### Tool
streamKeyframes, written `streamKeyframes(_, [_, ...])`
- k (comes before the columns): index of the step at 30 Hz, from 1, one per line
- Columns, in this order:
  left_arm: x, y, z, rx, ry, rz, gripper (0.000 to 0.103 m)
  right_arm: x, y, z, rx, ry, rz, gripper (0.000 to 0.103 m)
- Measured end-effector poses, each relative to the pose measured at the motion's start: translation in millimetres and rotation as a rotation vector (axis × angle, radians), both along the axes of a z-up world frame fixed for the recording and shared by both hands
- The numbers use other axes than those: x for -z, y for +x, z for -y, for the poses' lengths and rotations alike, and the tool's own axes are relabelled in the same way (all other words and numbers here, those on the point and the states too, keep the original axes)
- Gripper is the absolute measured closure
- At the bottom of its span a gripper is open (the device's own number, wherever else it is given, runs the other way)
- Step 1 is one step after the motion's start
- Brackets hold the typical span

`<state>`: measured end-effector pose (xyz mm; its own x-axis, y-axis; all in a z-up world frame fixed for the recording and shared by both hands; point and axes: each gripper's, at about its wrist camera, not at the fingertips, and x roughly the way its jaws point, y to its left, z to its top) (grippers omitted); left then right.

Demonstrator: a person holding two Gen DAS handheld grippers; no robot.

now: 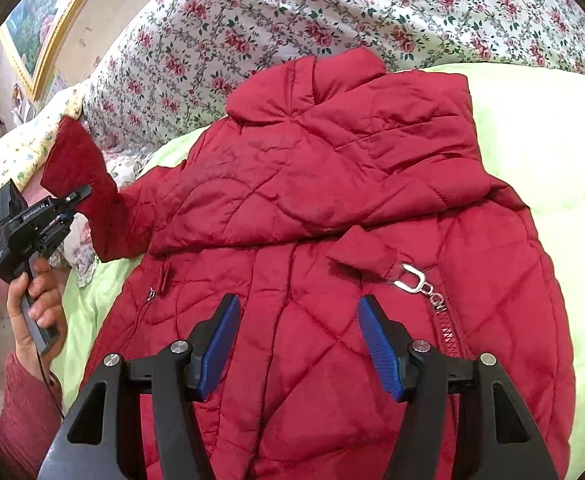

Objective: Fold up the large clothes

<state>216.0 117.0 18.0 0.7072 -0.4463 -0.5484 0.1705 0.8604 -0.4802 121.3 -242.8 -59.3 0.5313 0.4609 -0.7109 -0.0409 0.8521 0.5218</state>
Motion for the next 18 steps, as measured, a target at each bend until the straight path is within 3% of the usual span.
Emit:
streamKeyframes(8, [9.9, 2.9, 90.7, 0.141, 0.099, -0.021, 0.094, -4.4, 4.6, 18.0, 0.030, 0.035, 0.014, 0.040])
streamKeyframes(18, [47.6, 6.4, 180.4, 0.247, 0.243, -0.058, 0.094, -7.8, 20.4, 47.6, 0.093, 0.098, 0.036, 0.038])
